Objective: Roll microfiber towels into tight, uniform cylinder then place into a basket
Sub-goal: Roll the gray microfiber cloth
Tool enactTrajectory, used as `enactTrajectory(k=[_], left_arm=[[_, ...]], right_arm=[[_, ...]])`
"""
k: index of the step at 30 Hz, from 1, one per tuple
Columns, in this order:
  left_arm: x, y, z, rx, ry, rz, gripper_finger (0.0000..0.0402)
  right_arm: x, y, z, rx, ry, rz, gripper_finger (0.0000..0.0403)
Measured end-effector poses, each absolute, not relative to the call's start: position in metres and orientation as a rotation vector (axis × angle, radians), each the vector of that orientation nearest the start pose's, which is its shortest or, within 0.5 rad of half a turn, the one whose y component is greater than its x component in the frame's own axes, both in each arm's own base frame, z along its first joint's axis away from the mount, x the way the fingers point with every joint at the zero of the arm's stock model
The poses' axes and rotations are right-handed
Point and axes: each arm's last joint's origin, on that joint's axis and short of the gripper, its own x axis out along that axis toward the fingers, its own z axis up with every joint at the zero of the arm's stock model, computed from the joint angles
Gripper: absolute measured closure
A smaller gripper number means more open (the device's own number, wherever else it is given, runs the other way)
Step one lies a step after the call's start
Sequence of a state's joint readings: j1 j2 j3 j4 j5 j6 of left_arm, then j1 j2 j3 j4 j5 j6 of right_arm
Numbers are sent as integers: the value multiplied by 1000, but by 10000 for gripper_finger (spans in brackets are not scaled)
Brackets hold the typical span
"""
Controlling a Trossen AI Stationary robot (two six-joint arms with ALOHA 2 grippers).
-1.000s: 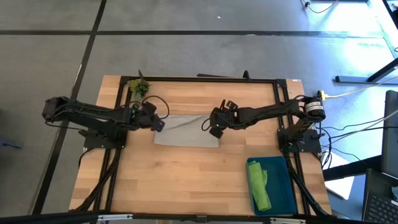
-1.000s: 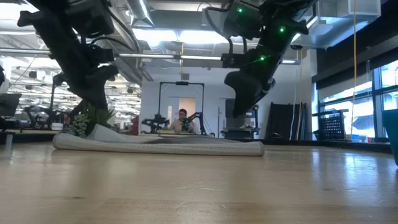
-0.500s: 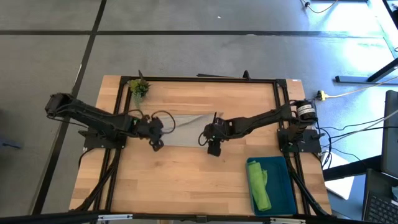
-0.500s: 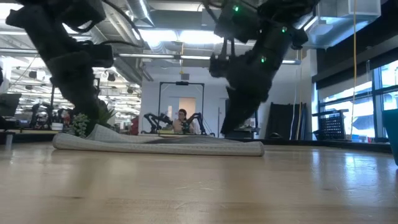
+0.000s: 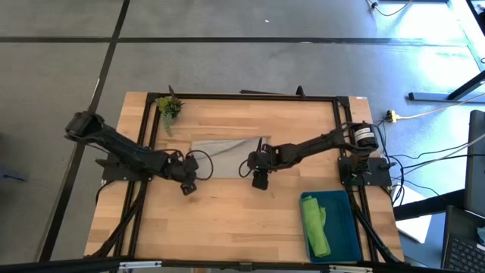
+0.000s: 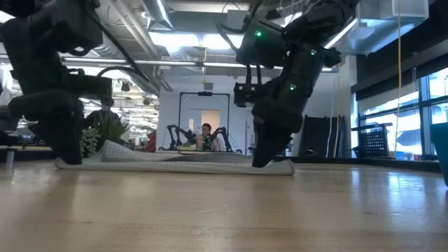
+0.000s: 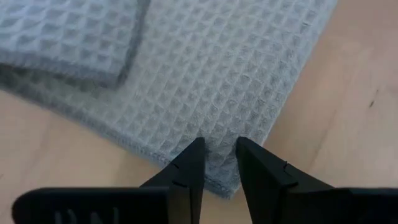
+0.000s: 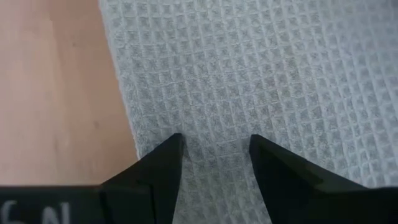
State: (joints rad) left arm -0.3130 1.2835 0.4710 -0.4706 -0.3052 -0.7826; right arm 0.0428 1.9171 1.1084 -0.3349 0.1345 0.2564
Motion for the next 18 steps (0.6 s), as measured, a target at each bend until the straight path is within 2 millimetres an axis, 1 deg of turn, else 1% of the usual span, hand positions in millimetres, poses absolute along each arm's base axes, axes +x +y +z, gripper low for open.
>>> enactTrajectory(k=[4,8,12,14,18], left_arm=[[182,-58,125,-350,1118,424,315],[188,-71,125,-395,1070,352,315],[191,-79,126,-367,1048,268,315],[192,-80,130,-347,1035,260,315],[199,-78,148,-255,919,290,315]], right_arm=[[362,2,128,141,1122,-250,212],[362,-11,128,158,1120,-282,212],[361,-21,128,173,1118,-307,212],[362,-23,128,175,1116,-311,212],[362,-23,128,170,1115,-313,212]])
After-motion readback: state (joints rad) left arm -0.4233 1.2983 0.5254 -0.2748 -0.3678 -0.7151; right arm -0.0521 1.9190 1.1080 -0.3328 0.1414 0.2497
